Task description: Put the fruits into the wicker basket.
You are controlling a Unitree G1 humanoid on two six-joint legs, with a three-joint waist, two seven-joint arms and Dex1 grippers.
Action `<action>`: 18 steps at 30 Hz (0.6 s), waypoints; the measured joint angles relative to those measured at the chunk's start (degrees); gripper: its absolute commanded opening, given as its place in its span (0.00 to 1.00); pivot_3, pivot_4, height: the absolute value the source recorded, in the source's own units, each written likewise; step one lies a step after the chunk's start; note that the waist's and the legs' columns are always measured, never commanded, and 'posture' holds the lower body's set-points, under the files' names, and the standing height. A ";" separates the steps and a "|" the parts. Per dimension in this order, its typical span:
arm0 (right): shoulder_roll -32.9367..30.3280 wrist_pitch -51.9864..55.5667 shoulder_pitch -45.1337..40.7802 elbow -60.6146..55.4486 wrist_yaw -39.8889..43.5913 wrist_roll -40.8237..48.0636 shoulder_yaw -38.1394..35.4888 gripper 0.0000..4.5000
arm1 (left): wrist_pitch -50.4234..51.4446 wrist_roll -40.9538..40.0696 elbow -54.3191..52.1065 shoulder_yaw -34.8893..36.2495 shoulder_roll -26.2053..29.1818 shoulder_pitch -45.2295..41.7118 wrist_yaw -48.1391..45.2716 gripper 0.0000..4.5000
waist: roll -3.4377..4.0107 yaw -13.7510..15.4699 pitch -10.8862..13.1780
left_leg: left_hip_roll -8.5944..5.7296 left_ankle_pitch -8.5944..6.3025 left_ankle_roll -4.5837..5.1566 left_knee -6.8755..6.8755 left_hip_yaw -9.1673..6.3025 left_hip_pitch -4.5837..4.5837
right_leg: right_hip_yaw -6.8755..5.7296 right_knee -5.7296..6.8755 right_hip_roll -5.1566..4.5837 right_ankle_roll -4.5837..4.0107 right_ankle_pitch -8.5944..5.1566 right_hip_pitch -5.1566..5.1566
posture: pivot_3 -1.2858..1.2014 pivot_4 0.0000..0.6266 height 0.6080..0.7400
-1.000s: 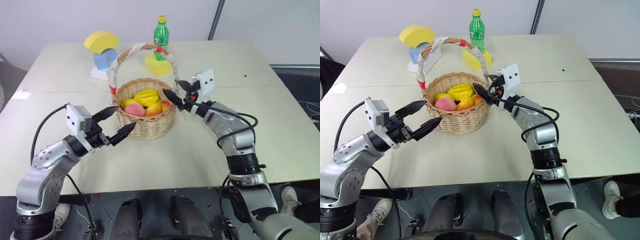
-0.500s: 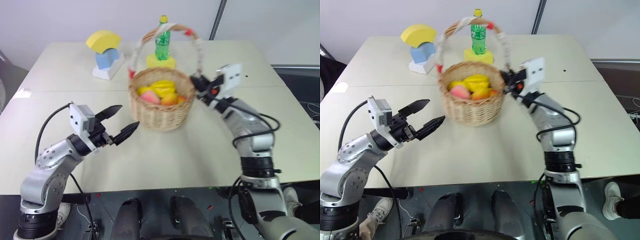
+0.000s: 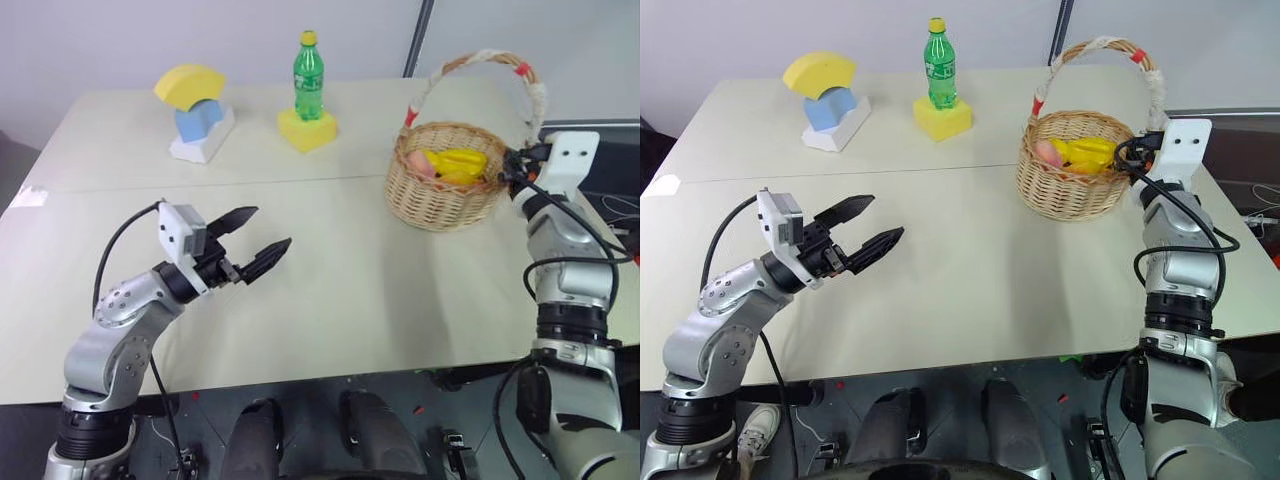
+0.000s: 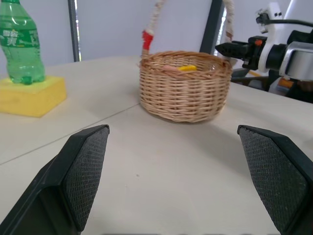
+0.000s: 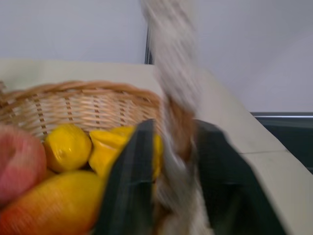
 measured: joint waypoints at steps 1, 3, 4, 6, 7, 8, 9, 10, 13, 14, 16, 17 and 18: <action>0.00 -0.03 -0.13 -0.05 0.00 0.29 -0.10 0.69 | -0.08 0.14 0.01 0.00 0.00 0.02 0.09 1.00 | 0.00 0.04 0.00 | 0.00 0.00 0.00 0.01 0.00 0.00 | 0.00 0.00 -0.01 0.00 0.00 0.01 | 0.52 0.24 1.00; -0.01 0.09 0.11 -0.63 0.05 0.79 -0.56 0.78 | -0.13 0.16 0.12 0.02 0.01 0.20 0.23 1.00 | 0.00 0.17 0.00 | -0.01 0.00 0.00 0.02 0.00 -0.03 | 0.00 -0.02 -0.03 0.00 -0.01 0.01 | 0.52 0.24 1.00; -0.03 0.20 1.12 -2.35 0.18 1.57 -1.12 0.78 | -0.12 0.22 0.58 0.05 0.07 0.33 0.35 1.00 | 0.01 0.40 0.00 | -0.01 0.00 0.00 0.02 0.00 -0.03 | 0.00 -0.02 -0.03 0.01 -0.01 0.01 | 0.52 0.24 1.00; -0.56 0.34 3.90 -6.25 0.78 2.88 -2.64 0.78 | -0.07 0.61 2.20 0.32 0.27 0.47 1.16 1.00 | 0.02 1.01 -0.01 | -0.01 0.00 0.00 0.02 0.00 -0.03 | 0.00 -0.02 -0.03 0.03 -0.03 0.01 | 0.52 0.24 1.00; -1.22 0.37 6.13 -8.46 1.56 3.76 -3.62 0.78 | 0.04 1.11 3.34 0.74 0.46 0.51 1.75 1.00 | 0.01 1.34 -0.01 | -0.01 0.00 0.00 0.02 0.00 -0.03 | -0.01 -0.03 -0.03 0.04 -0.04 0.02 | 0.52 0.24 1.00; -2.20 0.42 8.82 -10.66 2.79 4.94 -4.76 0.78 | 0.22 1.47 4.84 1.66 0.86 0.63 2.50 1.00 | 0.01 1.65 -0.01 | -0.02 0.00 0.00 0.02 0.00 -0.04 | -0.03 -0.04 -0.04 0.04 -0.06 0.02 | 0.52 0.24 1.00; -2.80 0.68 11.36 -12.53 3.99 6.02 -6.14 0.78 | 0.53 1.64 6.48 2.80 1.60 0.81 3.18 1.00 | 0.01 1.76 -0.01 | -0.02 0.00 0.00 0.02 0.00 -0.04 | -0.03 -0.05 -0.05 -0.06 -0.12 0.03 | 0.52 0.24 1.00; -3.34 1.10 14.25 -14.34 5.36 7.45 -7.60 0.78 | 0.92 1.95 8.38 4.24 2.31 1.08 3.83 1.00 | 0.01 1.72 -0.01 | -0.02 0.00 0.00 0.03 0.02 -0.04 | -0.02 -0.05 -0.06 -0.10 -0.13 0.03 | 0.52 0.24 1.00; -4.38 1.63 20.39 -17.99 9.87 10.34 -9.36 0.78 | 0.72 2.85 11.80 6.61 3.70 2.33 4.05 1.00 | 0.04 1.33 -0.03 | -0.02 -0.01 0.00 0.04 0.05 0.02 | 0.00 -0.05 -0.07 -0.13 -0.13 0.07 | 0.52 0.24 1.00; -4.83 1.39 22.96 -19.39 12.40 10.95 -9.23 0.78 | 0.46 3.49 12.90 7.17 4.03 3.10 4.10 1.00 | 0.05 1.20 -0.03 | -0.01 -0.01 0.00 0.01 0.05 0.13 | 0.00 -0.05 -0.07 -0.13 -0.14 0.13 | 0.52 0.24 1.00; -6.26 0.06 28.54 -22.01 18.62 11.33 -6.81 0.78 | -0.44 4.29 15.15 8.85 4.18 5.11 4.36 1.00 | 0.07 1.08 -0.04 | 0.02 -0.02 0.01 -0.06 0.06 0.26 | 0.00 -0.05 -0.06 -0.15 -0.15 0.19 | 0.52 0.24 1.00; -6.32 -0.13 30.22 -22.83 21.28 11.51 -5.18 0.78 | -0.55 4.79 16.39 9.65 4.25 5.89 4.63 1.00 | 0.07 0.99 -0.04 | 0.05 -0.02 0.01 -0.06 0.06 0.31 | 0.00 -0.04 -0.04 -0.16 -0.15 0.22 | 0.52 0.24 1.00; -6.37 -0.10 31.46 -23.81 24.07 11.98 -3.23 0.78 | -1.08 5.37 16.80 10.28 4.24 6.81 4.87 1.00 | 0.08 0.93 -0.03 | 0.05 -0.02 0.01 -0.06 0.06 0.31 | 0.00 -0.04 -0.04 -0.18 -0.14 0.21 | 0.52 0.24 1.00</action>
